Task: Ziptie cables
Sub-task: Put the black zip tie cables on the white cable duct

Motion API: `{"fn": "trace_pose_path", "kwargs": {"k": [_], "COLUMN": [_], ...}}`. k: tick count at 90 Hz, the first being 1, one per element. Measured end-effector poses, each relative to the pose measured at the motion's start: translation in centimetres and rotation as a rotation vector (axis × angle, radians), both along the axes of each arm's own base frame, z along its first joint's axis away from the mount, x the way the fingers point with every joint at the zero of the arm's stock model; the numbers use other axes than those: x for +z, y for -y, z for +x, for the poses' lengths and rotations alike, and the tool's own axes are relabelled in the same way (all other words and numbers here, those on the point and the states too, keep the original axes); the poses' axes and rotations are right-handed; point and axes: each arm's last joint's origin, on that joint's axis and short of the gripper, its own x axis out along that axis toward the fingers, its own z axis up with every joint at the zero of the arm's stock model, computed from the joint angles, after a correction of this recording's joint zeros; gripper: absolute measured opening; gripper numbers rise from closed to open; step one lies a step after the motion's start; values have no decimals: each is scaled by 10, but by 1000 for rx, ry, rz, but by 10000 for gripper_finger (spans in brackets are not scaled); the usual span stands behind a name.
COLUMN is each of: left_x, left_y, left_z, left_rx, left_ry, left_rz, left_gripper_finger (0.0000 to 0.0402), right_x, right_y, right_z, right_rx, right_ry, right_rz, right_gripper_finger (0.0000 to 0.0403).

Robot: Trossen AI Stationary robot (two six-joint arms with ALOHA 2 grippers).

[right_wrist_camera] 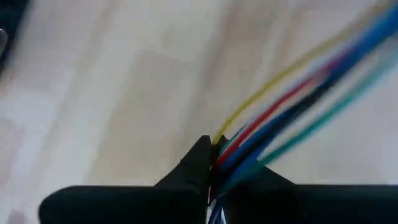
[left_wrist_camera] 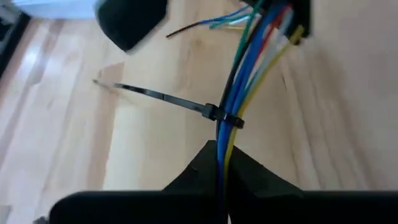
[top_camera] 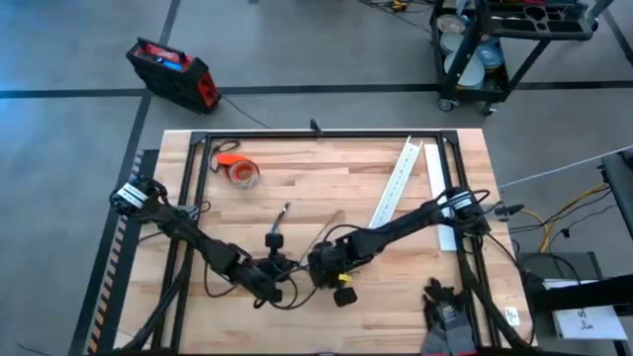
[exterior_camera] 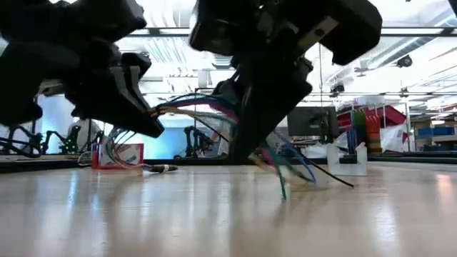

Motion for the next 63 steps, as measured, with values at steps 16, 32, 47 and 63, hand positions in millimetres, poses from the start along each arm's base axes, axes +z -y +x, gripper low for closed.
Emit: {"fn": "trace_pose_path", "kwargs": {"k": [16, 32, 47, 63], "left_x": [8, 5, 2, 0], "left_y": [-3, -6, 3, 17], "left_z": [8, 6, -3, -15], "left_rx": [53, 64, 40, 46], "left_ry": [36, 12, -40, -47], "left_rz": [-25, -3, -65, -120], "left_gripper_finger": [0, 0, 0, 0], "right_x": [14, 21, 32, 33], "right_y": [12, 17, 30, 57], "right_z": [-16, -25, -41, -57], "right_rx": [-53, -43, 26, 97], "right_ry": [-101, -147, -197, -295], "right_rz": [-125, -204, -458, -583], "right_gripper_finger": [39, 138, 201, 214]}}
